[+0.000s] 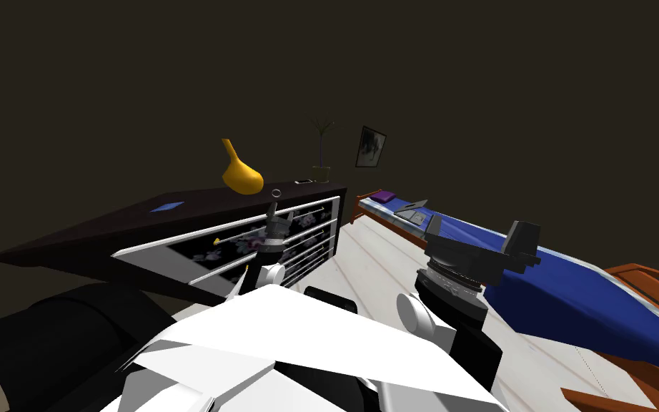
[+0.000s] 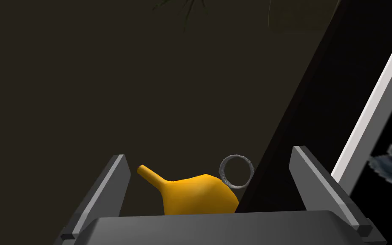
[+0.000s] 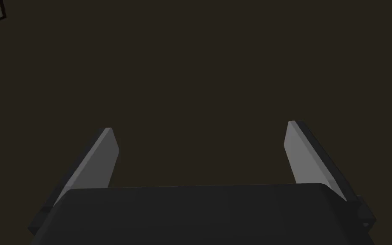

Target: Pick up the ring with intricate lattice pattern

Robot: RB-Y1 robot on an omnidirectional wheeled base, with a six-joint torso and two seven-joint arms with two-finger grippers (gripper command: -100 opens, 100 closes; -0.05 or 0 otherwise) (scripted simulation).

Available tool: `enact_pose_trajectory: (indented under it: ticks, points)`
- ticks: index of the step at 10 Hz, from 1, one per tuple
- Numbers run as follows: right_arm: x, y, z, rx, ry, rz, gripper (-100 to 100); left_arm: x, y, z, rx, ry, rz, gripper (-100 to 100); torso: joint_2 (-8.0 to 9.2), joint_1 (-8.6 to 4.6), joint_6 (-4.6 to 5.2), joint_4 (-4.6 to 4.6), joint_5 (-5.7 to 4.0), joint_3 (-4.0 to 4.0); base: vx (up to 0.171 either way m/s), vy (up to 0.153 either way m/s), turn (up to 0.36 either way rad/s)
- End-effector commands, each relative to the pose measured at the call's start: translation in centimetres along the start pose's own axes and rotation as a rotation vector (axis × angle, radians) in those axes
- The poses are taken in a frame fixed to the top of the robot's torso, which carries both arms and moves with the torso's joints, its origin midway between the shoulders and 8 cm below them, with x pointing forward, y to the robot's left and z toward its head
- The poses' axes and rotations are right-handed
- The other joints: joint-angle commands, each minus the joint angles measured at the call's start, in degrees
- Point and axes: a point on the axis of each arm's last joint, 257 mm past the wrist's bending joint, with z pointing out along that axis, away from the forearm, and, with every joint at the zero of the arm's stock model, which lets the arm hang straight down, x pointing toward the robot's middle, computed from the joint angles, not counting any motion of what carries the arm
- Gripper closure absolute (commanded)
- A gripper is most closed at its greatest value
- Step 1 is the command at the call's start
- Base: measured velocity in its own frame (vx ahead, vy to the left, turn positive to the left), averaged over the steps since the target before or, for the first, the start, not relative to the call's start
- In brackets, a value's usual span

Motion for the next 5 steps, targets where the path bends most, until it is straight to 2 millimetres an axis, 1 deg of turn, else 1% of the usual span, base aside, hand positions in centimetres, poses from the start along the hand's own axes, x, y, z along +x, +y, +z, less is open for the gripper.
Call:
enact_pose_trajectory:
  ticks: [1,2,4,5]
  points:
    - [0.0,0.0,0.0,0.0,0.0,0.0,0,0.22,-0.18,0.06,0.003,0.03,-0.01,-100,0.0,0.0,0.0,0.0,0.0,0.0,-0.033,-0.006,0.026]
    - [0.0,0.0,0.0,0.0,0.0,0.0,0,0.36,-0.35,0.11,0.006,0.052,-0.024,-100,0.1,-0.01,0.0,0.02,0.0,0.05,-0.072,-0.009,0.04]
    - [0.0,0.0,0.0,0.0,0.0,0.0,0,0.52,-0.72,0.29,0.018,0.098,-0.069,-100,0.39,-0.07,0.0,0.08,-0.01,0.22,-0.133,-0.033,0.058]
    - [0.0,0.0,0.0,0.0,0.0,0.0,0,0.61,-0.71,0.3,0.015,0.108,-0.064,-100,0.52,-0.11,0.0,0.11,-0.02,0.3,-0.1,-0.022,0.023]
